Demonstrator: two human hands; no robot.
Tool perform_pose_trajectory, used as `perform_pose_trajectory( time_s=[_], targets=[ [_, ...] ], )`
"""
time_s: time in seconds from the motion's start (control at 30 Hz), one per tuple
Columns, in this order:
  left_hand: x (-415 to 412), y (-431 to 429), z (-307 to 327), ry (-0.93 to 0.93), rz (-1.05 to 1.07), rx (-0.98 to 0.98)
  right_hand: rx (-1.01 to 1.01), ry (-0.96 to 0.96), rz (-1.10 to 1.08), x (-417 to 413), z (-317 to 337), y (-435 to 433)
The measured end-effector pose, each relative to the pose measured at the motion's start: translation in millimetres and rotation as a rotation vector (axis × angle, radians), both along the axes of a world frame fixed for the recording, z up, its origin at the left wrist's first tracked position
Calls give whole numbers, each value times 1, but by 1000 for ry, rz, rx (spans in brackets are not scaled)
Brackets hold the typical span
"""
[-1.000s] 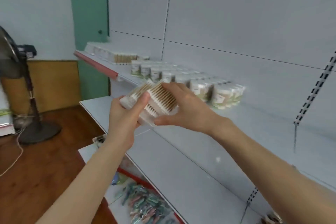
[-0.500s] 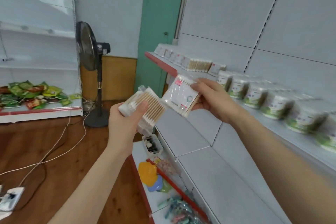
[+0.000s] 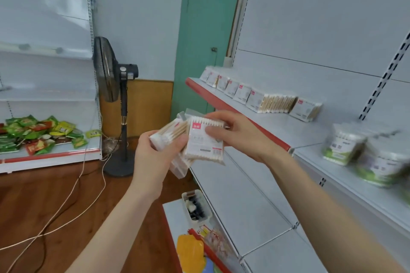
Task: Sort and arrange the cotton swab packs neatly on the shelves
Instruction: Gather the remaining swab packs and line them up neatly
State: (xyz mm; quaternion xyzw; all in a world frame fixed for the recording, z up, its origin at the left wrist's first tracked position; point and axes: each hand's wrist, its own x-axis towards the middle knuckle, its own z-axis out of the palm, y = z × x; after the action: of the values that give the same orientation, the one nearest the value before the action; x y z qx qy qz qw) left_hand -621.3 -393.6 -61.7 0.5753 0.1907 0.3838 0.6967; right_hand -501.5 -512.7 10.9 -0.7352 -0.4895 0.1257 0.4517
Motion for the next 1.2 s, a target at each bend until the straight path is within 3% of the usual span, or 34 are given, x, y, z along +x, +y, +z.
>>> perform_pose_trajectory(
  time_s=[0.13,0.4,0.6,0.73,0.83,0.97,1.07,1.2],
  targets=[
    [41,30,8,-37,-36,11,29,78,-64,36,6,26],
    [135,95,14,-99,-182,19,87,8,-375,103,7,67],
    [204,147,26,-93,-364,19,140,73,-636,141,10,99],
    [234,161,30,-97,-497,-1,273,190,-769,150,16,85],
    [251,157,27,-96,-616,-39,311,106,-958,152,25,48],
    [265,146,28,-104,-714,-57,220,-180,-1297,163,43,-3],
    [275,142,30,-120,-730,-87,8,-355,-1490,197,48,-25],
    [285,141,35,-130,-736,-94,-174,-348,-1532,248,45,-35]
  ],
)
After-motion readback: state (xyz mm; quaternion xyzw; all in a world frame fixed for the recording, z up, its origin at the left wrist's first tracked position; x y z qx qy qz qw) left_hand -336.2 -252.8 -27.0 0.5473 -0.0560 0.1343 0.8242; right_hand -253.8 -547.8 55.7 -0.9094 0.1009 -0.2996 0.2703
